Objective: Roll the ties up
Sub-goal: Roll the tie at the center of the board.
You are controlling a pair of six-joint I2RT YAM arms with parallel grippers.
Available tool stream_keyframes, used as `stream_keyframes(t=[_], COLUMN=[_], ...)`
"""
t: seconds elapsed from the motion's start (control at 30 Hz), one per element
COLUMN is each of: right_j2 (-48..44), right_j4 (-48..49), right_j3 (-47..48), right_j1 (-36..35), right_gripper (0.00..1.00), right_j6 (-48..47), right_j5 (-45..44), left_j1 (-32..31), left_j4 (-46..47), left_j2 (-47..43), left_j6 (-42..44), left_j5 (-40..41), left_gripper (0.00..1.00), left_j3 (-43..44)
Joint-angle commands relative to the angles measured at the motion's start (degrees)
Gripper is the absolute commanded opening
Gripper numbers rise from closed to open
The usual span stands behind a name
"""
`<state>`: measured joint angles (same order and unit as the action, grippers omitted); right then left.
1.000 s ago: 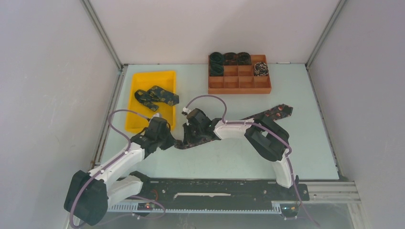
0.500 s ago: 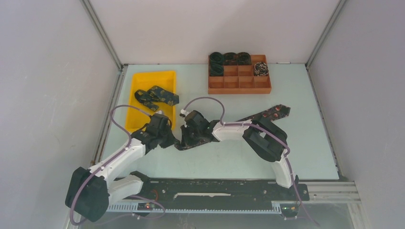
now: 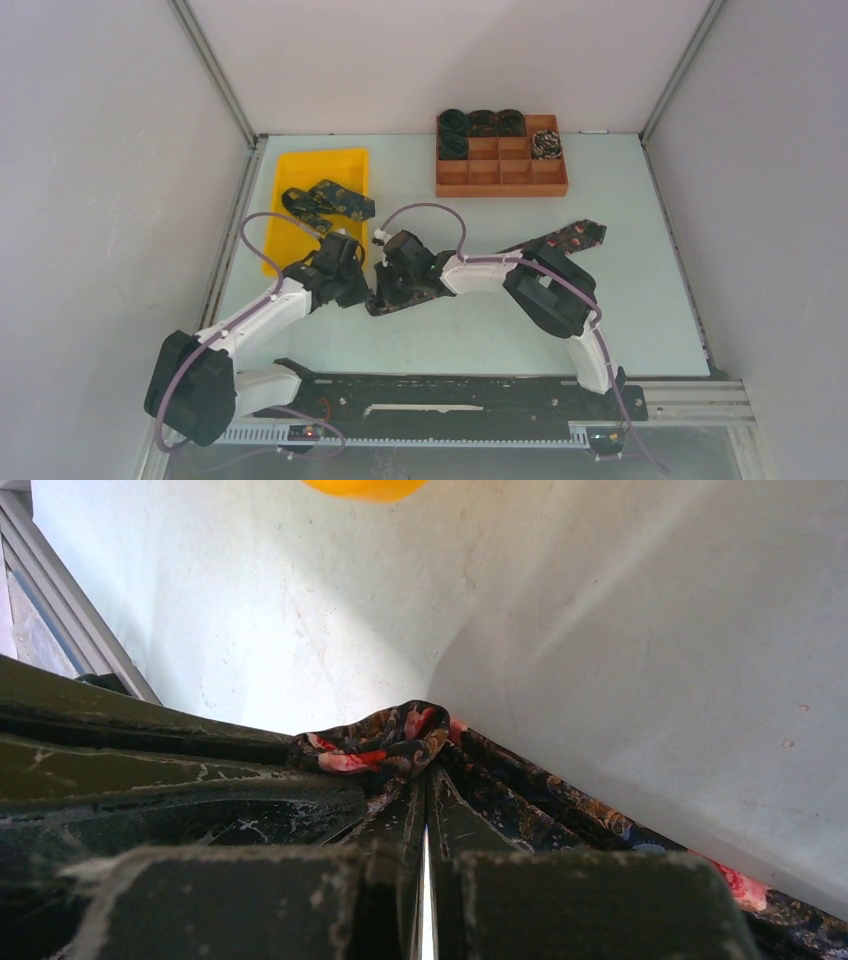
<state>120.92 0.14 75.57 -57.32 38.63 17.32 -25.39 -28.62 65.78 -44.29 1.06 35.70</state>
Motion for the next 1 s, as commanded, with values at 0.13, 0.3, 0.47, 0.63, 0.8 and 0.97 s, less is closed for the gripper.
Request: stream_keyframes(t=[0.13, 0.3, 0.47, 0.63, 0.8, 0.97], right_j2=[-0.61, -2.18, -3.00, -4.37, -5.94, -7.75], right_j4=[0.14, 0.12, 0.12, -2.26, -2.34, -2.60], right_j3=[1.98, -0.07, -0.97, -2.16, -3.84, -5.16], right_j1=[-0.91, -0.15, 0.58, 0.82, 1.34, 1.73], right_gripper=[0.00, 0.00, 0.00, 0.00, 0.00, 0.00], right_j6=[0.64, 1.25, 0.93, 0.41, -0.16, -0.61], right_j5=[0.88, 0.35, 0.24, -0.54, -0.89, -1.02], left_j1=[-1.52, -2.92, -4.16, -4.75, -4.93, -5.41], left_j4=[-1.29, -1.38, -1.45, -2.17, -2.31, -2.68], left_j2=[3.81, 6.51, 8.93, 10.77, 12.35, 13.77], left_j6=[2.10, 1.87, 1.58, 1.66, 2.01, 2.10], left_j5=[-0.62, -0.62, -0.62, -0.36, -0.27, -0.15], left_gripper=[0.00, 0.00, 0.00, 0.00, 0.00, 0.00], left_j3=[3.54, 4.57, 5.83, 7.32, 8.00, 8.83])
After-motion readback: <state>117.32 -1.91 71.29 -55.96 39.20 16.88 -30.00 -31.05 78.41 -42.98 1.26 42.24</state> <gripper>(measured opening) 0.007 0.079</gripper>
